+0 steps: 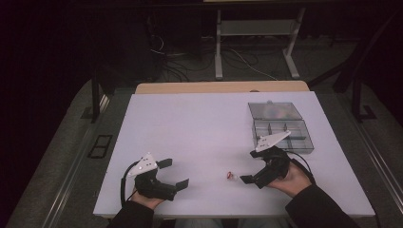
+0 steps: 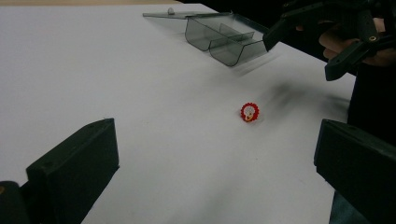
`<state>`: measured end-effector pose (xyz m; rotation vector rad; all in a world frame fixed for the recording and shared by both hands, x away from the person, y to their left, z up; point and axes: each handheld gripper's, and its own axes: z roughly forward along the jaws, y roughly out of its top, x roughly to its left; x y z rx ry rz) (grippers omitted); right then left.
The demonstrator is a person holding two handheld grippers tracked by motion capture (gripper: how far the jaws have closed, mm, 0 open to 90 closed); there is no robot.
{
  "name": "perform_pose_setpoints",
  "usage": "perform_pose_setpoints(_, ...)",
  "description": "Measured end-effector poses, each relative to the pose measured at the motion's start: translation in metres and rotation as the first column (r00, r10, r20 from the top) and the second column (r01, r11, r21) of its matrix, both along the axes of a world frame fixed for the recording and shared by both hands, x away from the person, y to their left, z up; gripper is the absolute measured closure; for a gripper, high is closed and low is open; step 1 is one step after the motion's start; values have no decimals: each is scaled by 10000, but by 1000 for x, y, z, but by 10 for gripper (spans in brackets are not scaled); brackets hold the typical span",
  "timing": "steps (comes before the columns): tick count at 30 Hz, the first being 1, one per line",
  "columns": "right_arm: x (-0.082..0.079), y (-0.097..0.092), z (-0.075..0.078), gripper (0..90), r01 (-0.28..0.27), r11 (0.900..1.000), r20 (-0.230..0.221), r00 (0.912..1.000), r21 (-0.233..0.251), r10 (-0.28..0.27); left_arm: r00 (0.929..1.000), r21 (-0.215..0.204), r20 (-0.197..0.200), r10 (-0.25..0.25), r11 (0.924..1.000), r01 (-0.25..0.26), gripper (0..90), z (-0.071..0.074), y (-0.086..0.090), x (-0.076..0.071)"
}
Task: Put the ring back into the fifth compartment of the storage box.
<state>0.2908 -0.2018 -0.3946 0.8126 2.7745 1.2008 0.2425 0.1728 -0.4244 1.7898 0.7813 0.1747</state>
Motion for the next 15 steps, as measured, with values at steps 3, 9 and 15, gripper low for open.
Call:
perform_pose_setpoints(3, 1, 5, -2, 1, -142, 9999, -29, 9999, -88, 142, 10000, -6, 2, -3, 10000, 3, 0, 0, 0, 0)
perform_pose_setpoints(9, 3, 11, -7, 1, -281, 9994, -160, 9995, -210, 278, 10000, 4, -2, -26, 10000, 26, 0, 0, 0, 0)
perform_pose_setpoints(15, 5, 16, -12, 1, -379, 9986, -309, 9988, -378, 367, 10000, 3, -11, -28, 10000, 28, 0, 0, 0, 0)
